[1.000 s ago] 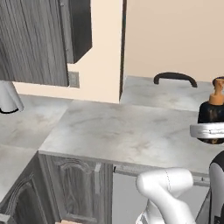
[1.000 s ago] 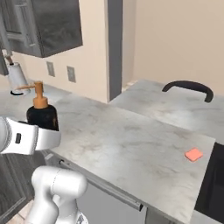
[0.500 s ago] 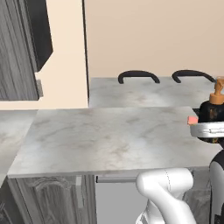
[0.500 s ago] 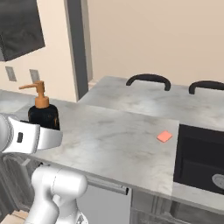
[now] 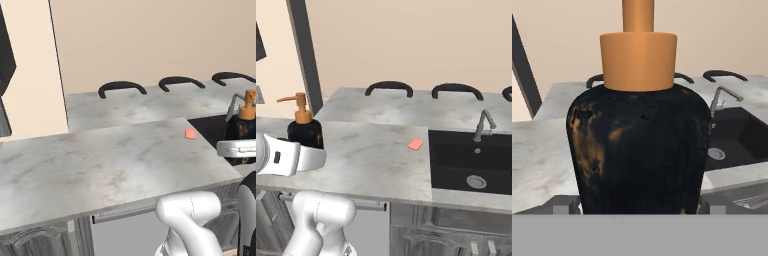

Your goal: Locate and retrieve the bar soap and soap dispenser from the cabinet. Place them next to the sink.

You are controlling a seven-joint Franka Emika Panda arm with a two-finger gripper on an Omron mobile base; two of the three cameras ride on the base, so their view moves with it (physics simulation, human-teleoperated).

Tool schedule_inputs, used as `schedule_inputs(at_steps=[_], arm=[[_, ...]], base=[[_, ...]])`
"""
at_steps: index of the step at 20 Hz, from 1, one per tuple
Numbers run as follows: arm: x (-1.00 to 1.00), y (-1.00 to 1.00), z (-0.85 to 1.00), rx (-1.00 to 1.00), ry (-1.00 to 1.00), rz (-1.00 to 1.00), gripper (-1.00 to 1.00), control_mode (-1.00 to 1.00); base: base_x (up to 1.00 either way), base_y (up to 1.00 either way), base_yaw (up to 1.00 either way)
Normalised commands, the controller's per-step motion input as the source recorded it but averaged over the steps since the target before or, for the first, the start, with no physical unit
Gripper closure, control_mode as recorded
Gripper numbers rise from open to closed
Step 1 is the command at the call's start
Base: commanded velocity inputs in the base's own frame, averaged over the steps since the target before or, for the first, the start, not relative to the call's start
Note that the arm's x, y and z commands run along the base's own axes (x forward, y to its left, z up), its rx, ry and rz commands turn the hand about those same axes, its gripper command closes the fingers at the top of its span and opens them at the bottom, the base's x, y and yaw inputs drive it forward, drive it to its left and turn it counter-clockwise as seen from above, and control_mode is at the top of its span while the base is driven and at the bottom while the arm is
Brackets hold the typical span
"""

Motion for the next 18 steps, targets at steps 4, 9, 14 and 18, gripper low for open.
schedule_inputs(at_steps=[4,9,14,18], arm=[[0.0,0.0,0.0,0.0,0.0,0.0,1.0,1.0],[0.0,0.0,0.0,0.0,0.0,0.0,1.0,1.0],[0.0,0.0,0.0,0.0,0.0,0.0,1.0,1.0],[0.0,0.0,0.0,0.0,0.0,0.0,1.0,1.0]], base=[[0.09,-0.15,-0.13],[0.23,-0.29,0.0],[0.17,-0.41,0.02],[0.16,-0.22,0.06]])
